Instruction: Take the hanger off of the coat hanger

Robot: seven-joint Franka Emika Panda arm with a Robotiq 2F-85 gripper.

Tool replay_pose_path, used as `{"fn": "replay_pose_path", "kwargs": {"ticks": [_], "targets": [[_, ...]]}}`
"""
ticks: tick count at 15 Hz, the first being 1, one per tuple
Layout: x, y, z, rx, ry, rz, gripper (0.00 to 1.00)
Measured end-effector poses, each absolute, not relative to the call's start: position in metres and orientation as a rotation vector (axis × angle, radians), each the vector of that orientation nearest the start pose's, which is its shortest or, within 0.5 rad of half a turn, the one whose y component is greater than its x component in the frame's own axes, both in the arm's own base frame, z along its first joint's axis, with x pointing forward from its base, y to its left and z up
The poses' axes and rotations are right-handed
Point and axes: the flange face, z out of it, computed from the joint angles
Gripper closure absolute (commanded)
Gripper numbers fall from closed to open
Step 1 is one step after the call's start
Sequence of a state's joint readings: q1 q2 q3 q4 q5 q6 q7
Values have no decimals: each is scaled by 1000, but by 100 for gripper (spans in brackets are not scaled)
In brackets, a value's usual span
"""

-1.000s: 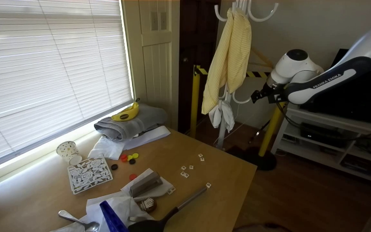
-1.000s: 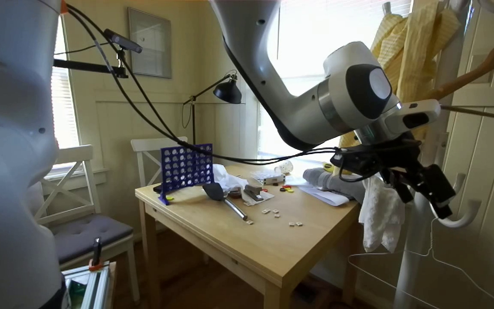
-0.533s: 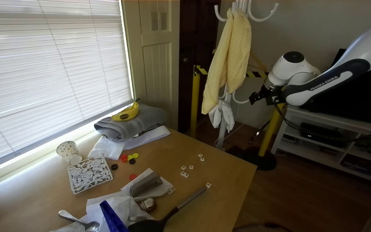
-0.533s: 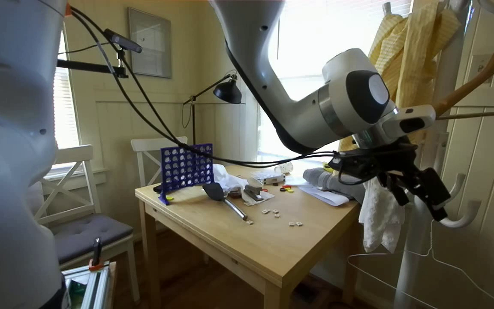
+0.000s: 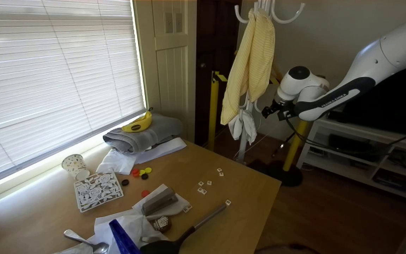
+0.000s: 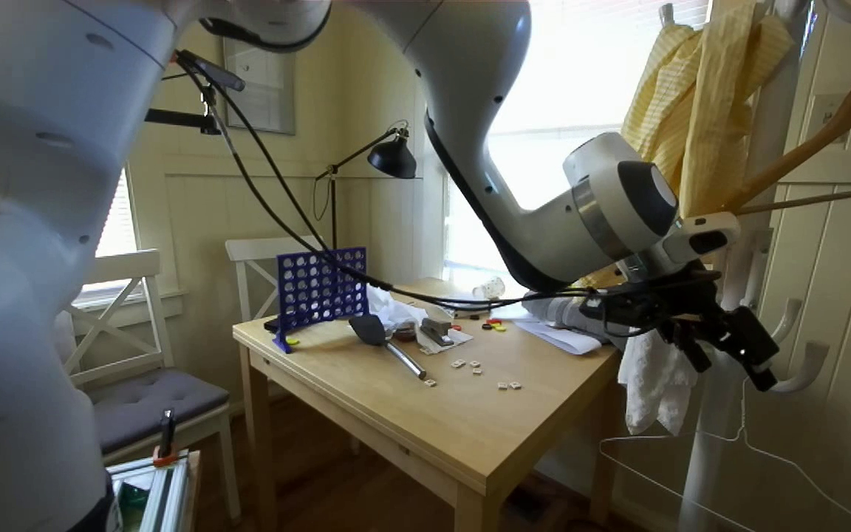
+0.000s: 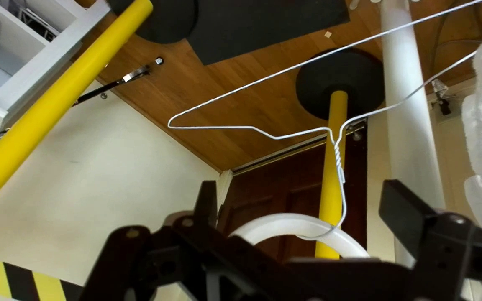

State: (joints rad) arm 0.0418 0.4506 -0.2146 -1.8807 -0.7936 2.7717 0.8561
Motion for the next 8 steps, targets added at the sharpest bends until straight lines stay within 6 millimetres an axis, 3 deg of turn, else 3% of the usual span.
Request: {"fn": "replay_pose_path", "kwargs": {"ticks": [7, 8], "targets": [[706, -56, 291, -3391, 475, -1002, 0], [710, -54, 289, -3401, 470, -1008, 4]]}}
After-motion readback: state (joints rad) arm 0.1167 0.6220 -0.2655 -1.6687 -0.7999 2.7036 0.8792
